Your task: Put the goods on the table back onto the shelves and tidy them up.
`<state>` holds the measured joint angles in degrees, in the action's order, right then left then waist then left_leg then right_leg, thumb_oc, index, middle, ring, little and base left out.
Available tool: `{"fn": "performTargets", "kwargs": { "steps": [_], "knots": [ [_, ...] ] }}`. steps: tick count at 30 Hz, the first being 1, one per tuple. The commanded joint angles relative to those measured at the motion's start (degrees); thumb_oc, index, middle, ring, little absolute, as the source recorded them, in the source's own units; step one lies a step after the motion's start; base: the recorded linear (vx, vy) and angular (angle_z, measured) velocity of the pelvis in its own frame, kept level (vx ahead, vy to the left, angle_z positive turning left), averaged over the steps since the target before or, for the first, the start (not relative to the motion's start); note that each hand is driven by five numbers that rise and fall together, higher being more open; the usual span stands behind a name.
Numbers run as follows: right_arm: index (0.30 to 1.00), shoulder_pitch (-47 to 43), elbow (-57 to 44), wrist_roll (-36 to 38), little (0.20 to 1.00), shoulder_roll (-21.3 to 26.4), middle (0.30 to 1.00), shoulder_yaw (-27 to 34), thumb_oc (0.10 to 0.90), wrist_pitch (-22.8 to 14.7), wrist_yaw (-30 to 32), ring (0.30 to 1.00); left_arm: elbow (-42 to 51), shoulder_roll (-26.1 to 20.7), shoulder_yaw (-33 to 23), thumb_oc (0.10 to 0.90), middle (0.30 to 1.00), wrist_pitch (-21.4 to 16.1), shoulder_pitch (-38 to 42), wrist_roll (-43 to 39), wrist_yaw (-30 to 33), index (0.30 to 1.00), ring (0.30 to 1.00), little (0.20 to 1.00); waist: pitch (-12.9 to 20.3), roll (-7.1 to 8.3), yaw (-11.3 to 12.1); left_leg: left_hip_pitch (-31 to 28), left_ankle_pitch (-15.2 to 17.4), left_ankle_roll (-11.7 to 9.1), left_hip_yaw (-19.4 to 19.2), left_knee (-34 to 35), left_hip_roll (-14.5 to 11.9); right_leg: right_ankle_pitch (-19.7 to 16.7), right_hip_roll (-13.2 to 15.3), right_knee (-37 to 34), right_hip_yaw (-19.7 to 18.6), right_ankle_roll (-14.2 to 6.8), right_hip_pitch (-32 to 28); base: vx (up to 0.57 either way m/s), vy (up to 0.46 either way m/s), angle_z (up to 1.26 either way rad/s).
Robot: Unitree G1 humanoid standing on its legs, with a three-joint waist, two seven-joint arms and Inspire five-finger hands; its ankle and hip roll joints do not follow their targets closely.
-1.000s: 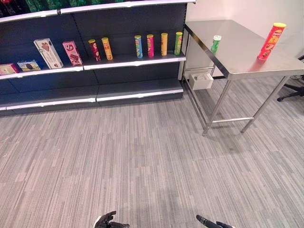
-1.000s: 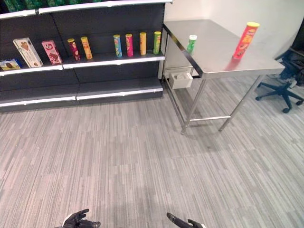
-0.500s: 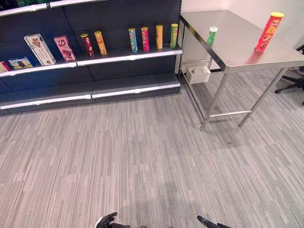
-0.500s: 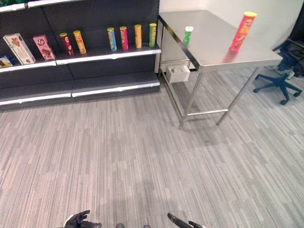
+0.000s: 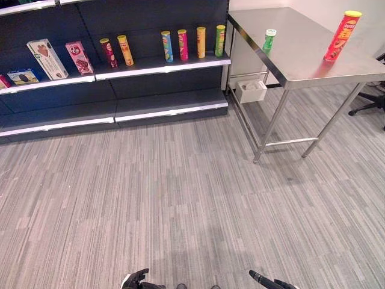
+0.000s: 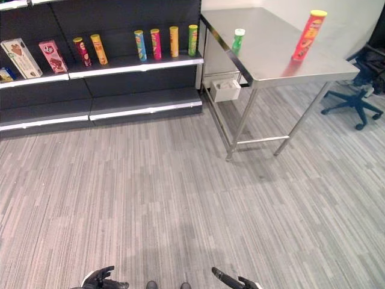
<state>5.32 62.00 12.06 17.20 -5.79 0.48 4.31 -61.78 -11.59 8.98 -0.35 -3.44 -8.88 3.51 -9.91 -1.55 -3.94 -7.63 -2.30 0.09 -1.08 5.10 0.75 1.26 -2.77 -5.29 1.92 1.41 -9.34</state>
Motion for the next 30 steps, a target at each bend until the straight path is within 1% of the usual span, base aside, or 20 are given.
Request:
{"fn": "performTargets", "kwargs": {
  "steps": [1,2,5,8,9,10,11,12,13,14,17,20,21,23,25,26,27,28,29,30],
  "knots": [
    [0.9,-0.38,-3.08,0.7,0.9,2.36,0.9,-0.42,0.8,-1.72,1.46,0.9,-0.37,-1.53,0.16,0.8,0.9,-2.27,3.08,0.94,1.61,0.9,0.9,0.9,2.11,2.26,0.54,-0.64,5.32,-1.96,0.64,-0.1,0.27,-1.72,1.53,1.34,-6.0,-6.82,3.14,0.06,-0.06,-0.17],
    [0.9,-0.48,-3.15,1.02,0.9,2.41,0.9,-0.26,0.8,-1.75,1.48,0.9,-0.17,-1.69,0.15,0.8,0.9,-2.28,3.23,0.79,1.59,0.9,0.9,0.9,1.84,2.36,0.53,-0.52,5.26,-1.99,0.45,-0.7,0.03,-1.49,1.39,1.79,-6.2,-6.67,3.36,0.03,-0.071,-0.13],
    [0.9,-0.85,-3.48,2.3,0.9,2.44,0.9,0.04,0.8,-2.15,1.67,0.9,0.35,-2.11,0.09,0.8,0.9,-2.3,4.36,-0.33,1.35,0.9,0.9,0.9,0.3,3.33,0.14,4.38,7.32,-2.48,0.05,-9.49,0.11,-0.96,1.02,3.47,-6.95,-6.0,4.73,-0.01,-0.09,-0.08],
    [0.9,-0.14,-5.56,3.46,0.9,3.51,0.9,1.02,0.8,-2.51,1.98,0.9,2.06,-1.77,0.5,0.8,0.9,-2.41,5.4,-2.27,1.13,0.9,0.9,0.9,-2.12,4.76,0.3,16.42,4.6,-1.97,1.15,-26.55,3.03,-0.25,1.57,4.89,-7.49,-4.31,4.44,0.07,-0.118,0.18],
    [0.9,-0.13,-5.57,3.45,0.9,3.51,0.9,1.03,0.8,-2.51,1.98,0.9,2.06,-1.76,0.51,0.8,0.9,-2.41,5.4,-2.28,1.13,0.9,0.9,0.9,-2.05,4.7,0.21,16.65,4.73,-1.96,1.24,-26.84,3.02,-0.21,1.53,4.9,-7.39,-4.32,4.51,0.26,-0.023,0.15],
    [0.9,0.24,-5.68,3.11,0.9,3.93,0.9,1.36,0.8,-2.09,1.8,0.9,2.47,-1.49,0.89,0.8,0.9,-2.42,5.3,-2.25,0.81,0.9,0.9,0.9,-1.71,4.53,0.54,20.18,4.95,-1.27,-0.98,-23.5,3.44,0.62,1.66,4.16,-7.46,-4.65,3.33,0.39,0.071,0.15],
    [0.9,0.31,-5.99,3.31,0.9,4.45,0.9,1.78,0.8,-2.22,1.73,0.9,2.99,-1.41,1.42,0.8,0.9,-2.55,4.85,-1.72,0.78,0.9,0.9,0.9,-1.32,4.06,1.27,20.89,0.65,-1.91,-2.87,-14.87,1.76,1.62,1.06,2.81,-8.31,-5.02,1.22,0.52,0.097,-0.04],
    [0.9,0.36,-6.45,2.82,0.9,4.69,0.9,1.48,0.8,-2.18,1.77,0.9,3.63,-1.66,1.47,0.8,0.9,-2.65,4.39,-1.64,0.72,0.9,0.9,0.9,-1.23,3.72,2.08,21.9,-0.84,-2.12,-2.48,-9.53,1.48,2.41,0.8,2.38,-9.2,-5.11,0.0,0.36,0.078,-0.25],
    [0.9,0.36,-6.45,2.82,0.9,4.69,0.9,1.48,0.8,-2.18,1.77,0.9,3.63,-1.66,1.47,0.8,0.9,-2.65,4.39,-1.64,0.72,0.9,0.9,0.9,-1.23,3.72,2.08,21.9,-0.84,-2.12,-2.48,-9.53,1.48,2.41,0.8,2.38,-9.2,-5.11,0.0,0.5,0.067,-0.4],
    [0.9,-0.21,-6.31,1.23,0.9,4.92,0.9,1.0,0.8,-2.22,1.84,0.9,3.93,-2.06,0.58,0.8,0.9,-2.67,3.94,-1.84,0.57,0.9,0.9,0.9,-0.69,3.07,4.09,23.03,-4.37,-3.57,3.51,-0.41,1.97,4.78,0.07,1.99,-12.51,-4.88,-3.63,0.51,0.077,-0.31],
    [0.9,0.12,-7.58,0.39,0.9,4.7,0.9,1.52,0.8,-2.3,1.68,0.9,2.95,-1.5,-0.34,0.8,0.9,-2.92,2.8,-1.6,0.82,0.9,0.9,0.9,0.91,2.34,4.33,21.14,-8.18,-3.77,4.86,-0.48,1.65,6.16,1.46,2.06,-14.65,-5.97,-5.59,0.47,0.148,-0.9],
    [0.9,-0.25,-8.05,-0.68,0.9,4.64,0.9,1.32,0.8,-2.1,1.15,0.9,2.08,-1.75,-1.19,0.8,0.9,-3.06,2.37,-1.5,1.08,0.9,0.9,0.9,2.44,2.7,4.72,18.57,-7.15,-2.76,2.85,-0.17,1.84,6.18,4.29,6.63,-16.09,-7.75,-3.68,0.37,0.155,-0.9],
    [0.9,-0.65,-8.65,-1.7,0.9,4.72,0.9,0.92,0.8,-1.9,0.69,0.9,2.42,-2.07,-1.89,0.8,0.9,-3.0,2.23,-1.76,1.06,0.9,0.9,0.9,2.3,3.2,5.07,16.09,-5.43,-1.66,1.3,-0.32,2.52,3.04,6.41,14.2,-15.83,-9.84,-0.9,0.38,0.133,-0.6],
    [0.9,-1.24,-9.79,-2.01,0.9,5.15,0.9,0.98,0.8,-1.94,0.64,0.9,2.93,-2.63,-2.43,0.8,0.9,-2.97,2.4,-2.05,1.22,0.9,0.9,0.9,1.16,3.25,4.93,13.4,-3.74,-0.78,0.12,-0.25,2.57,-3.51,6.84,23.33,-16.51,-11.71,3.78,0.25,0.081,-0.7],
    [0.9,-1.88,-10.71,-1.66,0.9,5.19,0.9,1.05,0.8,-2.03,0.63,0.9,3.03,-3.18,-2.76,0.8,0.9,-2.98,2.89,-2.44,1.47,0.9,0.9,0.9,-0.04,2.44,4.69,11.5,-2.75,-0.17,-0.93,-0.13,1.58,-8.93,7.43,30.61,-14.78,-11.99,8.24,0.14,0.051,-0.28],
    [0.9,-1.97,-10.89,-1.44,0.9,5.0,0.9,1.17,0.8,-2.07,0.8,0.9,2.92,-3.62,-2.85,0.8,0.9,-2.93,3.07,-2.5,1.6,0.9,0.9,0.9,-0.6,1.86,4.7,10.57,-2.0,0.08,-1.51,-0.17,0.83,-9.77,8.59,33.08,-12.48,-11.0,10.07,0.16,0.047,0.06],
    [0.9,-1.83,-11.18,-1.32,0.9,4.81,0.9,1.44,0.8,-2.04,0.92,0.9,2.97,-3.8,-3.04,0.8,0.9,-2.74,3.01,-2.56,1.71,0.9,0.9,0.9,-0.88,1.15,4.8,9.71,-1.23,0.22,-1.9,-0.28,0.03,-8.89,10.2,34.44,-9.86,-10.09,11.55,0.11,0.03,-0.02],
    [0.9,-1.81,-11.2,-1.32,0.9,4.8,0.9,1.44,0.8,-2.03,0.93,0.9,2.97,-3.8,-3.04,0.8,0.9,-2.74,3.01,-2.56,1.71,0.9,0.9,0.9,-0.97,1.26,4.67,9.64,-1.18,0.22,-1.78,-0.32,0.16,-8.68,10.33,34.63,-9.74,-10.08,11.48,0.21,-0.001,-0.02],
    [0.9,-1.74,-10.69,-1.19,0.9,4.38,0.9,1.54,0.8,-1.94,0.97,0.9,2.88,-3.84,-3.44,0.8,0.9,-2.9,3.23,-3.29,1.69,0.9,0.9,0.9,-1.01,0.92,4.66,8.31,0.23,-0.08,-2.41,-0.47,-0.62,-6.14,13.57,30.18,-4.09,-9.3,13.31,0.24,-0.059,0.18],
    [0.9,-2.05,-10.2,-1.14,0.9,4.23,0.9,1.58,0.8,-1.85,1.08,0.9,2.45,-3.87,-3.82,0.8,0.9,-3.02,3.43,-3.89,1.85,0.9,0.9,0.9,-0.99,1.04,4.66,7.45,1.45,-0.49,-2.8,-0.36,-1.03,-4.37,15.13,25.31,-0.59,-9.49,13.96,0.32,-0.111,0.17]
  ]
}}
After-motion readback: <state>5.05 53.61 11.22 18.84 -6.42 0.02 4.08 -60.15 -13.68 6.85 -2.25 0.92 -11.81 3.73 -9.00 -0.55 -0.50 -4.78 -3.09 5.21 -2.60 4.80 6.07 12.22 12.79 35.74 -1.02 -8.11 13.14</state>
